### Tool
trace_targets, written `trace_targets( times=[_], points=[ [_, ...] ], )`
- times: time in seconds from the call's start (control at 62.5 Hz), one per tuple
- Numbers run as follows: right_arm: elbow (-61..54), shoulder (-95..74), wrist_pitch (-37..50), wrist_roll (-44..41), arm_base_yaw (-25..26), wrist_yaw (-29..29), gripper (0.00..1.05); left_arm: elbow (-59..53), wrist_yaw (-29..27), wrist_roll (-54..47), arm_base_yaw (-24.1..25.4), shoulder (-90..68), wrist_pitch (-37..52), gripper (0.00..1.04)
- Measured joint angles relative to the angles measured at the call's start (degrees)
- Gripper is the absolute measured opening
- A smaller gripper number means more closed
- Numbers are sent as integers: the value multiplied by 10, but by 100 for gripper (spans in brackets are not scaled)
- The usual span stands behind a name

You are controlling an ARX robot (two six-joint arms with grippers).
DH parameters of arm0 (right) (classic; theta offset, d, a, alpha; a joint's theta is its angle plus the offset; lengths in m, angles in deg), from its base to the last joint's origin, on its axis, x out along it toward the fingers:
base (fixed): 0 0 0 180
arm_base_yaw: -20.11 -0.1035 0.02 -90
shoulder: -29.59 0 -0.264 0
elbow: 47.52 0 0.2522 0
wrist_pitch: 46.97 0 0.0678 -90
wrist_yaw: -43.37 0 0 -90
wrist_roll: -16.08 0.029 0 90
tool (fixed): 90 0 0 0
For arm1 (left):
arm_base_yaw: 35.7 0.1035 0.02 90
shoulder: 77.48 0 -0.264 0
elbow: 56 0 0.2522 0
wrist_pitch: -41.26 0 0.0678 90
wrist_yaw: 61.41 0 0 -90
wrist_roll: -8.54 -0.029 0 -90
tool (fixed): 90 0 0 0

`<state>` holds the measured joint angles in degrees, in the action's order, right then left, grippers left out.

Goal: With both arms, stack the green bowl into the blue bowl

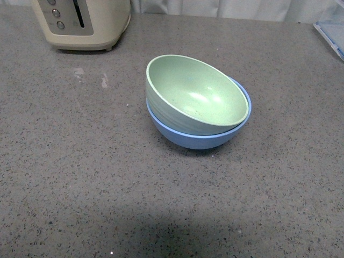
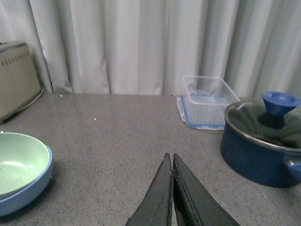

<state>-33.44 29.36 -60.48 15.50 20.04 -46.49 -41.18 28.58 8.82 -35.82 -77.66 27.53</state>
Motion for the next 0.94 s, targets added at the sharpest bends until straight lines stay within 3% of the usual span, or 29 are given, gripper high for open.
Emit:
trace_targets(
  times=[0.208,0.512,0.944],
  points=[
    [0,0,-3,0,0,0,44,0,0,0,0,0,0,98],
    [0,-1,-3,0,0,0,96,0,0,0,0,0,0,98],
    [0,0,-3,0,0,0,95,0,0,0,0,0,0,98]
  ],
)
